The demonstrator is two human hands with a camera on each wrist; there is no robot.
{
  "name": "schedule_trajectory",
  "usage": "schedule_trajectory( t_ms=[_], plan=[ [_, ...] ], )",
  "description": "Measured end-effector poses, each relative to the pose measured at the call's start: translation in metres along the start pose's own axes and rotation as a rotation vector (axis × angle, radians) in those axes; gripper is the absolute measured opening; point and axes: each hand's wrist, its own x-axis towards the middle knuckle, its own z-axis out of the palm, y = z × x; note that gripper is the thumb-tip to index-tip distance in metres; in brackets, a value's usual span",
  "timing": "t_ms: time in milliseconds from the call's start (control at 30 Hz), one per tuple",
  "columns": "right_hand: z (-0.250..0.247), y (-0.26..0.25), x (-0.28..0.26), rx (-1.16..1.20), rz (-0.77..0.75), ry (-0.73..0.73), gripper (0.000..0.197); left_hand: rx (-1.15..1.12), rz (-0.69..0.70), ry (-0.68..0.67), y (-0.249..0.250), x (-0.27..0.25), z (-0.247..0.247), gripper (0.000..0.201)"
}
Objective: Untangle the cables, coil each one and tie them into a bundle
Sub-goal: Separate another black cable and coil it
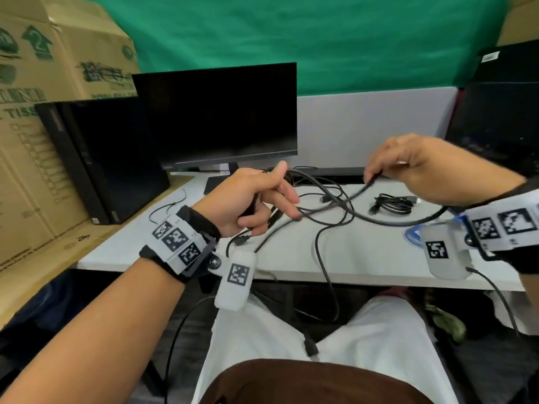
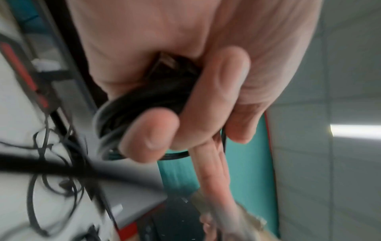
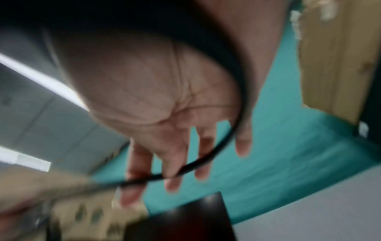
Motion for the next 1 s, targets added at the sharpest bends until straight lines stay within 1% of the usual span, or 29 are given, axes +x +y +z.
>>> schedule_trajectory(
  t_ms=[33, 67, 100, 167, 200, 233, 267, 300, 333, 367, 400, 433, 467, 500, 533, 600, 633, 700, 733, 767, 800, 833, 867, 900, 933, 1000],
  plan=[
    [0.008, -0.002, 0.001, -0.03, -0.018, 0.043, 0.056, -0.09, -0.002, -0.021, 0.001, -0.001, -0.002, 0.051],
    [0.017, -0.005, 0.001, -0.052, -0.023, 0.101, 0.054, -0.163, 0.0, -0.041, 0.002, -0.001, -0.003, 0.05],
    [0.027, -0.008, 0.003, -0.076, -0.02, 0.175, 0.047, -0.207, 0.003, -0.053, 0.002, -0.002, -0.002, 0.05],
    [0.047, -0.01, 0.007, -0.129, -0.003, 0.326, 0.034, -0.234, 0.001, -0.028, 0.0, -0.001, 0.001, 0.05],
    [0.056, -0.012, 0.009, -0.129, -0.01, 0.379, 0.027, -0.233, -0.006, 0.003, -0.002, 0.001, 0.004, 0.051],
    [0.06, -0.014, 0.01, -0.091, -0.021, 0.402, 0.02, -0.232, -0.011, 0.036, -0.003, 0.002, 0.006, 0.052],
    [0.063, -0.018, 0.009, -0.022, -0.029, 0.372, 0.015, -0.233, -0.011, 0.068, -0.005, 0.003, 0.008, 0.052],
    [0.064, -0.023, 0.009, 0.034, -0.017, 0.295, 0.021, -0.235, -0.004, 0.095, -0.006, 0.005, 0.01, 0.053],
    [0.065, -0.026, 0.008, 0.064, -0.006, 0.199, 0.032, -0.242, 0.009, 0.114, -0.006, 0.006, 0.011, 0.053],
    [0.065, -0.029, 0.007, 0.045, -0.002, 0.104, 0.039, -0.255, 0.026, 0.124, -0.006, 0.006, 0.013, 0.053],
    [0.067, -0.029, 0.007, -0.02, -0.01, 0.033, 0.04, -0.277, 0.045, 0.122, -0.005, 0.006, 0.014, 0.053],
    [0.07, -0.03, 0.007, -0.122, -0.016, 0.002, 0.034, -0.308, 0.065, 0.105, -0.003, 0.004, 0.015, 0.053],
    [0.073, -0.032, 0.007, -0.243, -0.015, 0.004, 0.026, -0.349, 0.085, 0.077, -0.001, 0.003, 0.018, 0.053],
    [0.077, -0.032, 0.007, -0.343, 0.003, 0.011, 0.024, -0.396, 0.107, 0.041, 0.0, 0.001, 0.02, 0.054],
    [0.083, -0.033, 0.007, -0.402, 0.034, 0.014, 0.029, -0.443, 0.133, 0.001, 0.001, 0.0, 0.023, 0.056],
    [0.096, -0.037, 0.003, -0.434, 0.076, -0.042, 0.039, -0.522, 0.189, -0.072, 0.002, 0.0, 0.031, 0.058],
    [0.102, -0.04, 0.0, -0.448, 0.072, -0.096, 0.04, -0.554, 0.21, -0.092, 0.002, 0.001, 0.035, 0.058],
    [0.114, -0.046, -0.007, -0.498, 0.023, -0.246, 0.034, -0.574, 0.236, -0.076, 0.0, 0.005, 0.04, 0.056],
    [0.118, -0.05, -0.011, -0.523, -0.011, -0.322, 0.029, -0.505, 0.253, -0.027, -0.003, 0.008, 0.04, 0.054],
    [0.12, -0.055, -0.014, -0.525, -0.039, -0.398, 0.026, -0.354, 0.287, 0.041, -0.006, 0.01, 0.039, 0.051],
    [0.119, -0.061, -0.017, -0.476, -0.057, -0.474, 0.025, -0.129, 0.332, 0.114, -0.01, 0.012, 0.036, 0.046],
    [0.115, -0.068, -0.018, -0.38, -0.066, -0.546, 0.026, 0.117, 0.375, 0.167, -0.015, 0.014, 0.033, 0.042],
    [0.109, -0.075, -0.019, -0.272, -0.074, -0.612, 0.028, 0.327, 0.403, 0.186, -0.019, 0.016, 0.031, 0.038],
    [0.102, -0.081, -0.019, -0.189, -0.092, -0.653, 0.031, 0.459, 0.403, 0.18, -0.024, 0.017, 0.029, 0.033],
    [0.094, -0.085, -0.018, -0.141, -0.113, -0.654, 0.032, 0.522, 0.383, 0.163, -0.029, 0.017, 0.026, 0.029],
    [0.075, -0.09, -0.016, -0.097, -0.138, -0.583, 0.037, 0.632, 0.327, 0.152, -0.039, 0.016, 0.018, 0.026]
  ],
)
